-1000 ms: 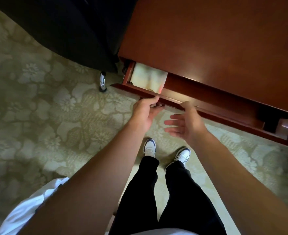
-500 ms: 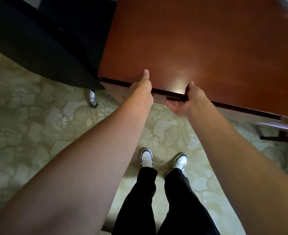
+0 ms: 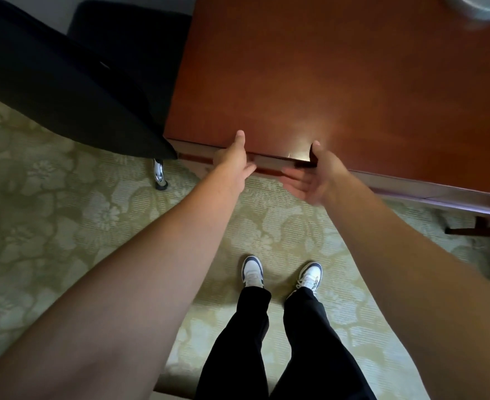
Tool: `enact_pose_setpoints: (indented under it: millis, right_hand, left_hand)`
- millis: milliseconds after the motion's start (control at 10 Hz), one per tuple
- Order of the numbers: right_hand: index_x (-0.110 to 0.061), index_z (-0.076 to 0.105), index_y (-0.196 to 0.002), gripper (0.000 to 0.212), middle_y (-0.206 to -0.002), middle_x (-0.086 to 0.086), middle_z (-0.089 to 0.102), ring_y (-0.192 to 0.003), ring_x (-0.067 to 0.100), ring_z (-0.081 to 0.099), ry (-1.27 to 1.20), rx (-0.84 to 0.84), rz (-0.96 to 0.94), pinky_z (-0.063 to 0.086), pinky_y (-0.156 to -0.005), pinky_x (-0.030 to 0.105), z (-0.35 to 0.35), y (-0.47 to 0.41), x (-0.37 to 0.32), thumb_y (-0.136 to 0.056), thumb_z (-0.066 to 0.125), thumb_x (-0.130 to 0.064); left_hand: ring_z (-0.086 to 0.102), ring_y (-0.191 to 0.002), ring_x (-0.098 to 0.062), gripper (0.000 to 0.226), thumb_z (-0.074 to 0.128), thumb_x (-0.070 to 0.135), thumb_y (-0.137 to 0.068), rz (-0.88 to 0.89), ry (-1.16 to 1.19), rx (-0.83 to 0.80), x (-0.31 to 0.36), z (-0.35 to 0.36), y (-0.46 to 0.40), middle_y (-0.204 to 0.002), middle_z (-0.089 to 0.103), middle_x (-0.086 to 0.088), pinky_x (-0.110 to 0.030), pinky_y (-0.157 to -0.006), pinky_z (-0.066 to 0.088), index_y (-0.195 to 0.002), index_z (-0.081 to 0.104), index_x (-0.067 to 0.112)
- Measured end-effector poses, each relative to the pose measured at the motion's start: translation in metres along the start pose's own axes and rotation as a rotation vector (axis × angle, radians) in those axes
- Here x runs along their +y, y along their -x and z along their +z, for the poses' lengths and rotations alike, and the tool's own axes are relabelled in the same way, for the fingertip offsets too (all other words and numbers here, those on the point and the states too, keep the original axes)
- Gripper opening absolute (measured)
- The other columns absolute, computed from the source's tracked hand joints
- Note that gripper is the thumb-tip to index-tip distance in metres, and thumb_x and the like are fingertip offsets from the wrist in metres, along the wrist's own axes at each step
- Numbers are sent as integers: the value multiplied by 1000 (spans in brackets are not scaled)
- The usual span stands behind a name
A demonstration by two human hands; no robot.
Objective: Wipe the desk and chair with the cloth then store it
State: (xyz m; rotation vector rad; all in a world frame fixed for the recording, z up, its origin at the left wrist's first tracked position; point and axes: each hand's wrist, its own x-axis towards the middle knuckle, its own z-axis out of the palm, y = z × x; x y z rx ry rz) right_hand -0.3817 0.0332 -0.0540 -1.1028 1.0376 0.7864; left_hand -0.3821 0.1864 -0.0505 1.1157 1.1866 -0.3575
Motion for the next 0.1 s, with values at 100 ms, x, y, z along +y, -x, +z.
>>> enact_pose_setpoints:
  millis: [100]
  right_hand:
    - [-7,60,-99,34,-89,11,73,-78,26,72,80,36,-73,56,-72,34,-17,13,0,-102,44,-37]
  left_hand:
    - [67,-98,-29,47,52,40,-102,-39,-122,-127,-9,-10,14,-127,63,-18,-38,-84,59,-128,56,2]
